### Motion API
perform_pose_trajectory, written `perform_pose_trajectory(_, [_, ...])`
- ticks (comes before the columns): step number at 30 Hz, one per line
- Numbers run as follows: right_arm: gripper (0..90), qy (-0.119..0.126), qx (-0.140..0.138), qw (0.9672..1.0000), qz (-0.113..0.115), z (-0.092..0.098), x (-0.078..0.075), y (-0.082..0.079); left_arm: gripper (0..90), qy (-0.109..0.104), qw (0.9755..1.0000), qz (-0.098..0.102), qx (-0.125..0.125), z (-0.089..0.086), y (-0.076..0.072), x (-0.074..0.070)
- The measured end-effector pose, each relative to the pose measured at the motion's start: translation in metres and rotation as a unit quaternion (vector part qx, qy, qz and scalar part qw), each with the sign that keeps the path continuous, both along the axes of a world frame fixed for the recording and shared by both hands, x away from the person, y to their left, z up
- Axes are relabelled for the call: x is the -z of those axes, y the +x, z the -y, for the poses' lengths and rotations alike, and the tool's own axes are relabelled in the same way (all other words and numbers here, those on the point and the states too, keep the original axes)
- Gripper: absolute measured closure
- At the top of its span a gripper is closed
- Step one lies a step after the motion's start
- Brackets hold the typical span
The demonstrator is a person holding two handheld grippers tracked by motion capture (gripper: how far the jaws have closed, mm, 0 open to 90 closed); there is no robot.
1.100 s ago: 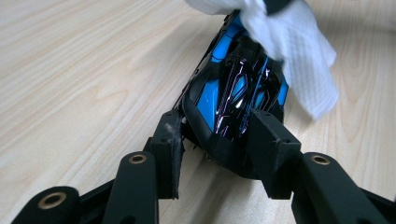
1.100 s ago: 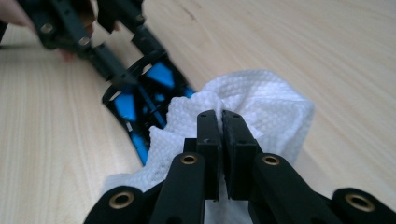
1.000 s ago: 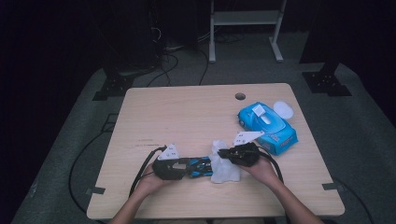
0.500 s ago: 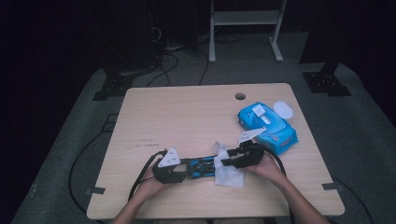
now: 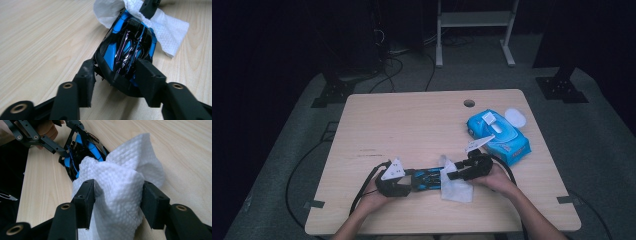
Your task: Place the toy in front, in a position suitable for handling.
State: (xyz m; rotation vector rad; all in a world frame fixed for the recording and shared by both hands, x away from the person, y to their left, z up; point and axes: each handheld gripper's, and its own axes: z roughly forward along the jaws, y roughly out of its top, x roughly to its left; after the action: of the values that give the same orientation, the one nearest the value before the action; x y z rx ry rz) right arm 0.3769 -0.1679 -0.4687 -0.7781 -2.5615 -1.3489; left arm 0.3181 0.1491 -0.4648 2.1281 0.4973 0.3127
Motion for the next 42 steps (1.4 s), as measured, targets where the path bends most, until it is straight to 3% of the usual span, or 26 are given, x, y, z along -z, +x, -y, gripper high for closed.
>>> perform_pose_trajectory(3, [48.3,0.001,-0.003,0.9998,0.017,-0.001,-0.001,-0.003,36.4,-0.012,0.9993,-0.037,-0.005,0.0,0.009,0.001])
perform_pose_trajectory(6, [49.1,-0.003,-0.005,0.9995,0.03,-0.002,-0.003,-0.005,31.3,-0.023,0.9966,-0.079,0.0,0.001,0.017,0.004])
perform_pose_trajectory(9, [52.4,-0.001,-0.007,0.9991,0.043,-0.002,-0.006,-0.007,28.0,-0.033,0.9936,-0.107,0.01,0.002,0.022,0.008])
perform_pose_trajectory(10, [52.7,0.0,-0.004,0.999,0.044,-0.002,-0.008,-0.007,28.3,-0.036,0.9934,-0.108,0.013,0.001,0.023,0.009])
perform_pose_trajectory(12, [52.7,-0.014,-0.001,0.9982,0.058,-0.006,-0.012,-0.009,35.3,-0.037,0.9939,-0.1,0.027,0.001,0.023,0.008])
perform_pose_trajectory(17, [55.9,-0.023,0.012,0.9947,0.1,-0.01,-0.018,-0.011,41.4,-0.016,0.999,-0.041,0.009,0.004,0.019,0.004])
perform_pose_trajectory(21, [55.7,-0.041,0.027,0.9887,0.141,-0.014,-0.02,-0.013,43.9,0.007,0.9998,0.007,-0.015,0.007,0.016,0.003])
perform_pose_trajectory(23, [55.3,-0.048,0.027,0.9867,0.153,-0.015,-0.021,-0.014,44.0,0.015,0.9996,0.02,-0.016,0.009,0.014,0.004])
perform_pose_trajectory(26, [54.3,-0.049,0.025,0.9866,0.153,-0.014,-0.021,-0.016,44.6,0.015,0.9995,0.022,-0.015,0.009,0.012,0.004])
perform_pose_trajectory(29, [54.0,-0.035,0.025,0.9876,0.151,-0.01,-0.025,-0.018,42.8,0.006,0.9998,0.012,-0.013,0.008,0.011,0.005])
perform_pose_trajectory(38, [58.6,-0.043,0.038,0.9811,0.185,-0.013,-0.035,-0.03,49.9,-0.014,0.9999,0.003,0.009,0.004,0.004,0.004])
perform_pose_trajectory(42, [68.9,-0.022,0.046,0.979,0.197,-0.012,-0.041,-0.035,51.4,-0.019,0.9997,0.002,0.015,0.004,0.004,0.004])
